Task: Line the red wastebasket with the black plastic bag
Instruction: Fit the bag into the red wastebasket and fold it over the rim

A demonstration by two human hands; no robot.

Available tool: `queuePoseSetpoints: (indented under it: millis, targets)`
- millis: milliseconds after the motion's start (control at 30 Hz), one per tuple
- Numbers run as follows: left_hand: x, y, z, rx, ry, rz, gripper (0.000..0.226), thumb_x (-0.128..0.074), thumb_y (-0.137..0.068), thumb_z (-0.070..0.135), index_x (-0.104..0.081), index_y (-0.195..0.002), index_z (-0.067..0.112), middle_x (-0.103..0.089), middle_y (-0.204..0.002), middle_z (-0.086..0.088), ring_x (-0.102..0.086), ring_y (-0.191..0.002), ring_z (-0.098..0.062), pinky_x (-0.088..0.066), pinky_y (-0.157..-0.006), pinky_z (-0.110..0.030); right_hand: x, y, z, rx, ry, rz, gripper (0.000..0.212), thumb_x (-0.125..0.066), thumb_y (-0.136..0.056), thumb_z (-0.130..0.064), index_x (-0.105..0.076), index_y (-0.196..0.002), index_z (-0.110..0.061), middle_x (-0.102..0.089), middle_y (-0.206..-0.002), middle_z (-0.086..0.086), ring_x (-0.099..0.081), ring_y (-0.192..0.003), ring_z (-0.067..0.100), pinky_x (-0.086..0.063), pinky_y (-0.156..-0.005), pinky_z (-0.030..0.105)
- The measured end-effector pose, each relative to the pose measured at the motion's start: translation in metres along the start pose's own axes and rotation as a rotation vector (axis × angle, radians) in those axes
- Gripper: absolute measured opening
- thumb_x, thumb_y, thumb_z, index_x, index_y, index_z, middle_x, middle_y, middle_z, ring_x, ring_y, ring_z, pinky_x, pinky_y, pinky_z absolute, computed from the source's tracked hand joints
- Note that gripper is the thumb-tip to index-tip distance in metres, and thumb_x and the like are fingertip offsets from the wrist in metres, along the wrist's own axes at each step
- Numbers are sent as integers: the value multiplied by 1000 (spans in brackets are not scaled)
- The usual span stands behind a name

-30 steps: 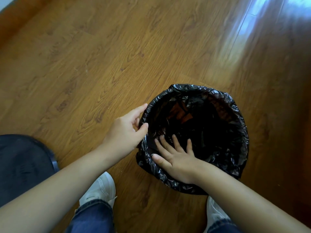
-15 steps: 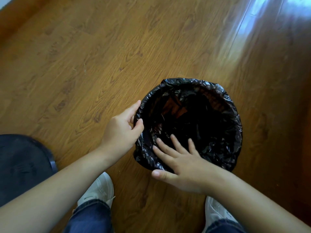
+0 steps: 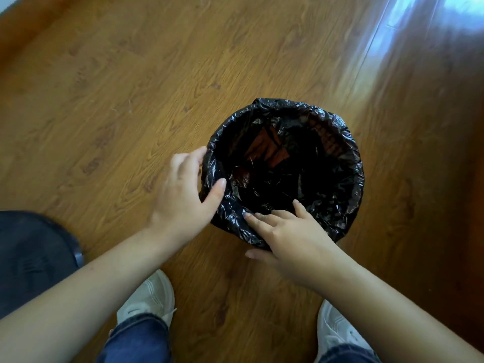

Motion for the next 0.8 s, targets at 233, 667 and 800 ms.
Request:
queuePoseSetpoints:
  millis: [233,667,800]
  targets:
    - [-16,19,49,-501,-243,-227,40,-46,-84,36,-68,-98,5,-66,-104,-11,-56,-111,-30,-37,-92,-39,32,13,22,-65,-39,162,55,-29,-89,-54,-39,-135,-25,-47,-138,-8,-32,-131,14,-6,-110,48]
    - [-20,13,31,-590,-375,-306,45,-41,-87,39,-68,-74,5,-67,-80,-8,-61,-102,-29,-35,-98,-45,37,33,61,12,-14,75,87,-19,-64,-84,-58,-119,-29,-63,-109,-15,-44,-117,5,27,-103,46]
    - [-26,23,36,-605,-333,-334,42,-44,-85,40,-70,-86,7,-67,-90,-8,-56,-111,-30,-26,-102,-56,37,33,56,63,-40,84,79,-29,-65,-78,-66,-108,-24,-67,-101,-10,-55,-105,8,17,-108,43]
Point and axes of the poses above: each hand's wrist, its own y-axis away from the middle knuckle, its own x-axis out of the back of the hand, z = x × y, the point moved 8 cm from there along -y, towards the middle knuckle
